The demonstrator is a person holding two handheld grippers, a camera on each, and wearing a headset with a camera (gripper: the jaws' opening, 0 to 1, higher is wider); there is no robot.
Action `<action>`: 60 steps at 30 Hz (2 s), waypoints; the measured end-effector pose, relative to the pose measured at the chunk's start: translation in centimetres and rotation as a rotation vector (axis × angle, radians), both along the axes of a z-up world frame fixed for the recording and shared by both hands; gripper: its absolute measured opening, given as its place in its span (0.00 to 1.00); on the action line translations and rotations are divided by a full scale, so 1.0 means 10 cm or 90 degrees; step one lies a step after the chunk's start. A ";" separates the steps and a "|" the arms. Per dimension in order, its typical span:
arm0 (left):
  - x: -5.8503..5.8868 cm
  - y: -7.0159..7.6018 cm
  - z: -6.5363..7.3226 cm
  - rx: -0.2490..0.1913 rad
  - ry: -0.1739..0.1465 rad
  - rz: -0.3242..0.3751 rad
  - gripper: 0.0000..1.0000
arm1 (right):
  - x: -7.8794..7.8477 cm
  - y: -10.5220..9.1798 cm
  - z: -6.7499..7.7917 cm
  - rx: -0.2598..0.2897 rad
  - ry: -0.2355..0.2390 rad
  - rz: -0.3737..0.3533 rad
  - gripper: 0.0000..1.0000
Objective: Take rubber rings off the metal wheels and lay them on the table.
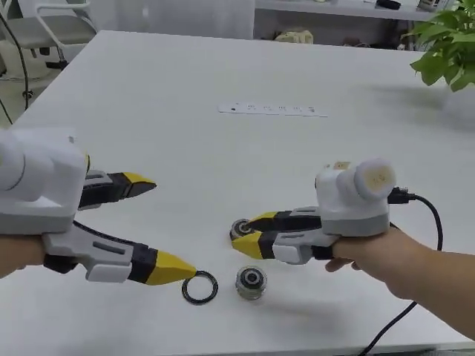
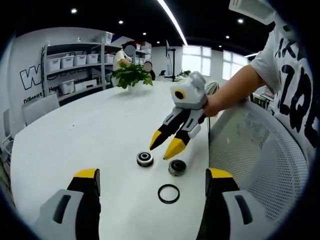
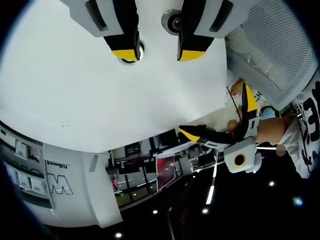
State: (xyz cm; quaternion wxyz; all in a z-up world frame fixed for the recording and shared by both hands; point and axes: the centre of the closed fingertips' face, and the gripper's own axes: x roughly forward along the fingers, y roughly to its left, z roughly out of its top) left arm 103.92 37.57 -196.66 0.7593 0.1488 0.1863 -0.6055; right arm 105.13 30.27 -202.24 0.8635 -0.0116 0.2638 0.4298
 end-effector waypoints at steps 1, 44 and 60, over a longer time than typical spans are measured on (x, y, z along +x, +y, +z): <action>0.02 -0.01 -0.01 0.002 -0.002 0.000 0.84 | 0.02 -0.02 0.00 -0.003 -0.004 -0.003 0.28; 0.43 -0.61 -0.46 0.036 0.033 -0.029 0.57 | 0.21 -0.38 -0.38 -0.079 -0.017 -0.025 0.33; 0.42 -0.77 -0.65 0.053 0.054 -0.035 0.40 | 0.22 -0.31 -0.44 -0.074 -0.012 -0.019 0.26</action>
